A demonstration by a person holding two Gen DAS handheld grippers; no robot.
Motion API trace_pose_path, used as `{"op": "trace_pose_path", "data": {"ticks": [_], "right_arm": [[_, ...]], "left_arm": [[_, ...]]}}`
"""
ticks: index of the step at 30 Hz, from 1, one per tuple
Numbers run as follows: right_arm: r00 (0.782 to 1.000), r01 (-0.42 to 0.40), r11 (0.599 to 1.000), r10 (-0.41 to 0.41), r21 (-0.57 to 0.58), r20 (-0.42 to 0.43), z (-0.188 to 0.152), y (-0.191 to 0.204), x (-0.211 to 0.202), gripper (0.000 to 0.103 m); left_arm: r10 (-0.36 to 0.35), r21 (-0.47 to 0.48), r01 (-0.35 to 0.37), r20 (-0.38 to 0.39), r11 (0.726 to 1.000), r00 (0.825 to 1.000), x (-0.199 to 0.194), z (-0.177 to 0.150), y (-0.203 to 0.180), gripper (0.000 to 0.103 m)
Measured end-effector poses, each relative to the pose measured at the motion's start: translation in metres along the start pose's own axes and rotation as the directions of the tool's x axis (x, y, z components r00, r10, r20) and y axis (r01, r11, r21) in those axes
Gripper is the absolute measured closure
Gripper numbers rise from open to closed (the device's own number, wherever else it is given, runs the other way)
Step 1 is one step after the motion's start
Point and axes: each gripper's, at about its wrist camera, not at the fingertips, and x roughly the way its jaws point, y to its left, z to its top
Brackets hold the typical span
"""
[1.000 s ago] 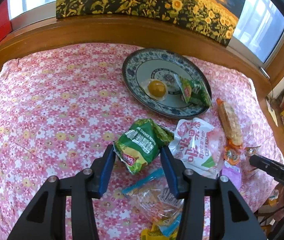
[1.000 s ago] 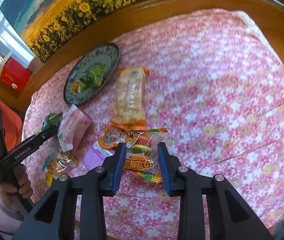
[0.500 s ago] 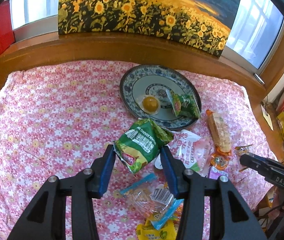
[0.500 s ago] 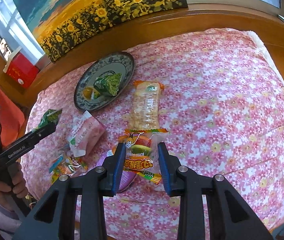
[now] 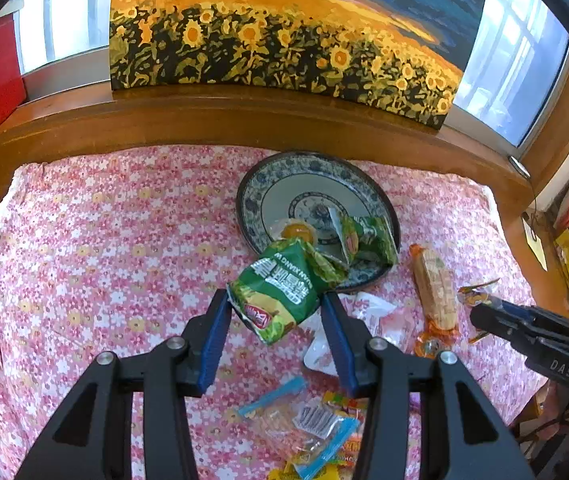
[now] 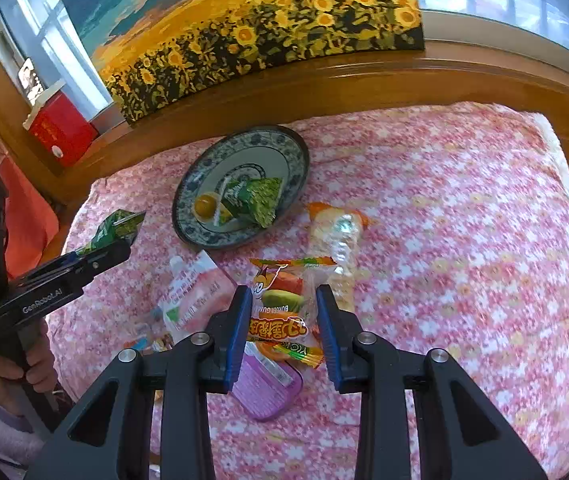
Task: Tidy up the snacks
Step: 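Carry the chip bag with the left tool while the right tool carries the orange packet to the plate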
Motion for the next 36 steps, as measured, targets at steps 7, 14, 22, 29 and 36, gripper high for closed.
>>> {"op": "trace_pose_path", "data": {"ticks": [7,14,22,29,36], "right_arm": [[1.000,-0.022,1.000,0.022,-0.021,-0.005,0.014,0.006,0.008,0.069],[1.000,-0.030,0.999,0.029,-0.037,-0.005,0.030,0.010,0.016,0.069],[0.999,-0.034,0.998,0.033,-0.058,-0.019,0.043,0.015,0.028,0.069],[0.999,-0.040,0.997,0.038,-0.068,-0.031,0.049,0.015,0.040,0.069],[0.999,-0.040,0.997,0.038,-0.068,-0.039,0.051,0.012,0.048,0.069]], "left_arm": [[-0.008,0.004,0.008,0.001,1.000,1.000,0.005,0.011,-0.001,0.054],[-0.017,0.014,0.017,-0.001,1.000,1.000,0.014,0.024,-0.003,0.054],[-0.031,0.028,0.031,-0.006,0.999,1.000,0.026,0.036,-0.005,0.079],[-0.040,0.032,0.041,-0.023,0.999,0.999,0.043,0.036,-0.006,0.079],[-0.038,0.015,0.038,-0.029,0.999,0.999,0.049,0.033,-0.001,0.079]]}}
